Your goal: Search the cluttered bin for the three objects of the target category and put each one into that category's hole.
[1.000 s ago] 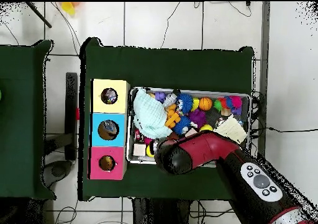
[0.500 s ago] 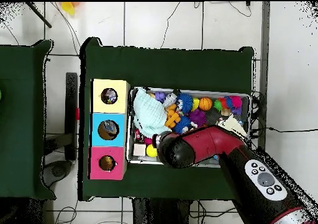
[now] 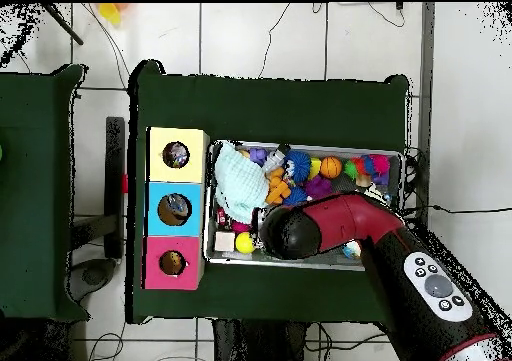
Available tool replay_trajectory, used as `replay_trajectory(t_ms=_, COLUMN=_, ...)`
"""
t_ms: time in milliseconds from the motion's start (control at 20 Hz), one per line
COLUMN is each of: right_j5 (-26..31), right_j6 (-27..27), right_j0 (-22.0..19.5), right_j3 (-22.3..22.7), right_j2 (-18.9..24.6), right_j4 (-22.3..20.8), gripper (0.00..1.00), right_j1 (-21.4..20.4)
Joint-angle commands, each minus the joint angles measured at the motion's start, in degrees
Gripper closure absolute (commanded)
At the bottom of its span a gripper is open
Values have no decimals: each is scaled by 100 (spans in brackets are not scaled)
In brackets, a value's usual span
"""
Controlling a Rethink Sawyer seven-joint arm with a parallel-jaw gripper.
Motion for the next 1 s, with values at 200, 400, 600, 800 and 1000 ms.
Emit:
replay_trajectory(t_ms=200, right_j5=946, right_j6=-1454, right_j0=-58, right_j3=-790, right_j2=409, right_j4=173, gripper=100, right_j1=-42)
replay_trajectory(t_ms=400, right_j5=914, right_j6=-1391, right_j0=-52, right_j3=-786, right_j2=436, right_j4=169, gripper=100, right_j1=-59)
replay_trajectory(t_ms=600, right_j5=939, right_j6=-1421, right_j0=-35, right_j3=-847, right_j2=451, right_j4=157, gripper=100, right_j1=-38)
replay_trajectory(t_ms=800, right_j5=958, right_j6=-1450, right_j0=-24, right_j3=-883, right_j2=486, right_j4=156, gripper=100, right_j1=1)
replay_trajectory(t_ms=1000, right_j5=979, right_j6=-1428, right_j0=22, right_j3=-899, right_j2=515, right_j4=163, gripper=100, right_j1=-12)
